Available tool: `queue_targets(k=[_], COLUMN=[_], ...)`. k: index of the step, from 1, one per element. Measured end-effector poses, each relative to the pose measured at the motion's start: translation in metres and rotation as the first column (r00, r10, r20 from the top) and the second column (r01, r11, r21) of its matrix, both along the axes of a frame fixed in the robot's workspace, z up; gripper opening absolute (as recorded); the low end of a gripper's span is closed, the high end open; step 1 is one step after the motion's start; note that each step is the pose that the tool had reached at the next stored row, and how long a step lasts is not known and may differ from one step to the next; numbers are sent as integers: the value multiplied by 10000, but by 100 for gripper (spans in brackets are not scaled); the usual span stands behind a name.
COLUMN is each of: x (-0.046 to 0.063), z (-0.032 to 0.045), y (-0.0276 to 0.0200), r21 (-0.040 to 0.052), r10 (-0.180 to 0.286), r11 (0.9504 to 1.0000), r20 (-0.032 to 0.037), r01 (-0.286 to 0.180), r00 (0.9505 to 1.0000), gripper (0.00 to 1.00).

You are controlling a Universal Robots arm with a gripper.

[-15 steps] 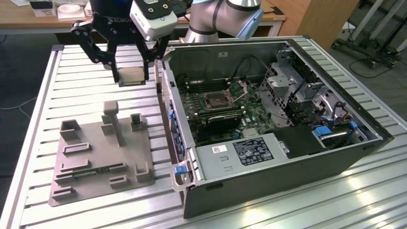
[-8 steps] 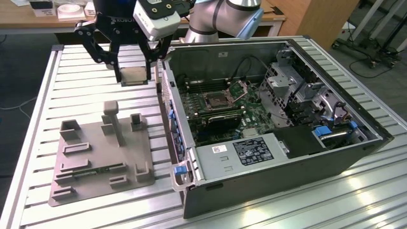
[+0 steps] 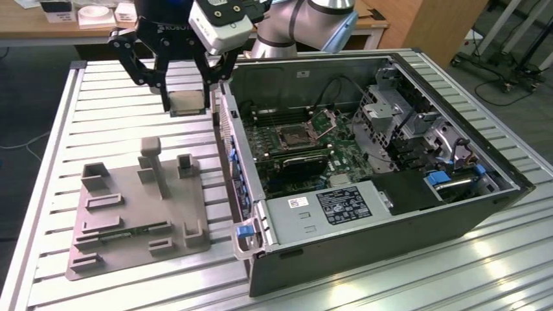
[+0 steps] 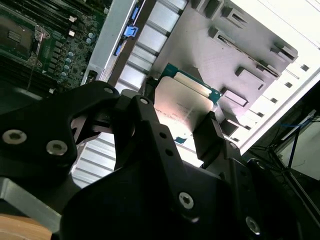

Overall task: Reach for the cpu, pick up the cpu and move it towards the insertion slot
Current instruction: 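Pick up the cpu and move it towards the insertion slot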

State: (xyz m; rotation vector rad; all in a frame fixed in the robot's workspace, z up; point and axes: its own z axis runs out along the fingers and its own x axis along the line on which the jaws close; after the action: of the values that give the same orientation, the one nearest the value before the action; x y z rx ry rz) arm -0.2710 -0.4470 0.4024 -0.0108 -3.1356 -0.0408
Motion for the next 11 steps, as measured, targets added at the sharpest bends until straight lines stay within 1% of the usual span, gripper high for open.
queue_targets(k=[11], x=[88], z=[-4], y=[0], r21=[2], r10=[0], r11=[10000], r20=[0], r01=[0], r00=[10000], gripper=[54])
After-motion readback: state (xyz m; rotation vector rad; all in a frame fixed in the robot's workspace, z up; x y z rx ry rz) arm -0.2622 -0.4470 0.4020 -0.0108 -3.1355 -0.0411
